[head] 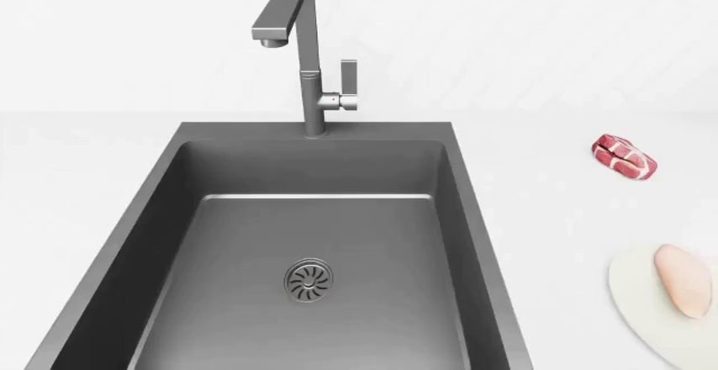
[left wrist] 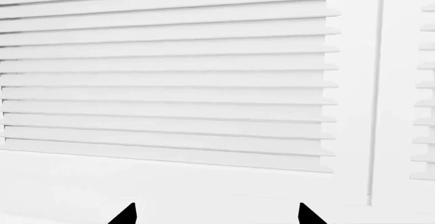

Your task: Pick the chicken breast from the counter and place it in the sink. Then turn on the sink faucet.

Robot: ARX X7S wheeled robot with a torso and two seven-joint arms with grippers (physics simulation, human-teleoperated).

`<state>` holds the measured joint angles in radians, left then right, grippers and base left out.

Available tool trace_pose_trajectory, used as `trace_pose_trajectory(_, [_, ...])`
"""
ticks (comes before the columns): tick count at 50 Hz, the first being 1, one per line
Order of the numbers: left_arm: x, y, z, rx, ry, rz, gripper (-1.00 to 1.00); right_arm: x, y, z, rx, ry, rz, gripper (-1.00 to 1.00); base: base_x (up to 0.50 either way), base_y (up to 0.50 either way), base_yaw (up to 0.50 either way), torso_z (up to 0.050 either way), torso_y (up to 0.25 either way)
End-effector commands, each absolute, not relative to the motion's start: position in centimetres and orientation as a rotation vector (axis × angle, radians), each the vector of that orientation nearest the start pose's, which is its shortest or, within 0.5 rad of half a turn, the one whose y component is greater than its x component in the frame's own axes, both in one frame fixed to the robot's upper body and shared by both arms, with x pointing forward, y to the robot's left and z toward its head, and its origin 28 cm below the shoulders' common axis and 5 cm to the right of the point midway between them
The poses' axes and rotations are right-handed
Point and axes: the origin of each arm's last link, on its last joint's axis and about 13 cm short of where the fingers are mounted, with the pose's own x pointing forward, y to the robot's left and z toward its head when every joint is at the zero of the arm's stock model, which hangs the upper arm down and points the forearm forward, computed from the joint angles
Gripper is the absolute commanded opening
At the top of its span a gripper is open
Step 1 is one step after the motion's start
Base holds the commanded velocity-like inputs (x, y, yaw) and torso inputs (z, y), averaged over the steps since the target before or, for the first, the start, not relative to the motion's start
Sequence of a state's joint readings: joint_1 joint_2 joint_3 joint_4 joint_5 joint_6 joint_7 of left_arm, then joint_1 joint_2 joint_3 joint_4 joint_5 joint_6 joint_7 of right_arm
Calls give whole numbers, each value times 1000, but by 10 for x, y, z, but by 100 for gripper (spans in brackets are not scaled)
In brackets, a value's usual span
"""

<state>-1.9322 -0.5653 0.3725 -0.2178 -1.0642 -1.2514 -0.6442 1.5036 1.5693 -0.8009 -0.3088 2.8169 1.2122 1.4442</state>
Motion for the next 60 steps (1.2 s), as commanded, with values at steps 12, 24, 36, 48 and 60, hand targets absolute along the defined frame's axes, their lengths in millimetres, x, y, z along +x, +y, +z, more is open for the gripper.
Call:
trace_pose_trajectory(12, [266,284,481,29,-256,196,100,133,-251,331,-12,672,-283,100,0,0,0,0,0])
trace_pose_trajectory(24, [267,285,480,27,-253,198,100,145,-255,316,-6,674,-285,100,0,0,0,0,0])
trace_pose_trajectory(36, [270,286,476,22,-246,199,100,175,-253,313,14,630,-258,100,0,0,0,0,0])
trace_pose_trajectory(48, [272,286,476,20,-242,197,100,189,-255,302,21,634,-264,100,0,0,0,0,0])
trace_pose_trajectory(60, [272,289,474,15,-240,202,100,193,-257,286,38,680,-274,100,0,0,0,0,0])
